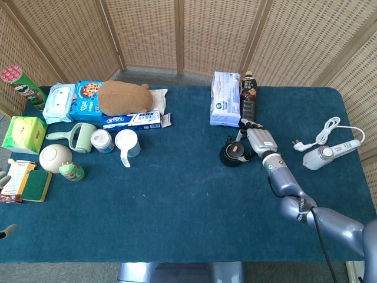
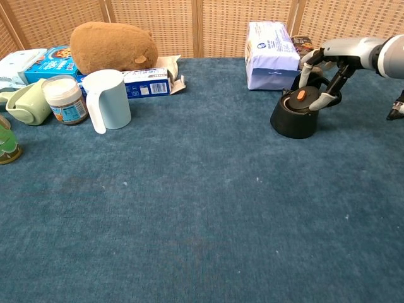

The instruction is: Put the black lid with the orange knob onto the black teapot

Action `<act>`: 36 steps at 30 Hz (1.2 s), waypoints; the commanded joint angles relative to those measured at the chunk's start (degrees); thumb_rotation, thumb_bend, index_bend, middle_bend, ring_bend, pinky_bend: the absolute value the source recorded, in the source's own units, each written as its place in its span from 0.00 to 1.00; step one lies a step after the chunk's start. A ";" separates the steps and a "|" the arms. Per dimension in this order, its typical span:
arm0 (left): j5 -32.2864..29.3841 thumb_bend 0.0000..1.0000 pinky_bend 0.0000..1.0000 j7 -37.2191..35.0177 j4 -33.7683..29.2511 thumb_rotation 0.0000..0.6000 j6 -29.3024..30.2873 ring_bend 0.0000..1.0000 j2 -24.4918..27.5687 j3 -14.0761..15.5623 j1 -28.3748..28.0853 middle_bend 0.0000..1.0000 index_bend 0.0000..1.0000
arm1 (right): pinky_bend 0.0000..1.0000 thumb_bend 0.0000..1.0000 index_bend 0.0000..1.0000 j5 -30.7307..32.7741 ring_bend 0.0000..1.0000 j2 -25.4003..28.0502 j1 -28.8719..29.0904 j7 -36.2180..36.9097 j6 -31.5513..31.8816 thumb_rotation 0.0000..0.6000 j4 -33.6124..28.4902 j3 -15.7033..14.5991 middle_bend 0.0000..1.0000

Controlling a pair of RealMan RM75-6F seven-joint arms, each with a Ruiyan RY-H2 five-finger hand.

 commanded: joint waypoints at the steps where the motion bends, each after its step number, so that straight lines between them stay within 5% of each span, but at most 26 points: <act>1: 0.01 0.12 0.05 0.11 -0.03 1.00 -0.02 0.00 -0.02 0.00 -0.01 0.00 0.00 | 0.00 0.21 0.32 0.20 0.00 0.38 0.05 -0.11 -0.40 1.00 -0.28 -0.23 0.02; 8: 0.21 0.12 0.05 0.11 -0.05 1.00 0.01 0.00 0.02 0.07 0.04 0.00 0.00 | 0.00 0.22 0.18 0.19 0.00 1.77 -0.06 -0.17 -0.39 1.00 -1.87 -0.57 0.01; 36: 0.52 0.12 0.05 -0.49 0.14 1.00 0.36 0.00 0.10 0.06 0.22 0.00 0.00 | 0.00 0.22 0.17 -1.24 0.00 -2.05 -0.59 1.19 7.93 1.00 0.58 2.43 0.02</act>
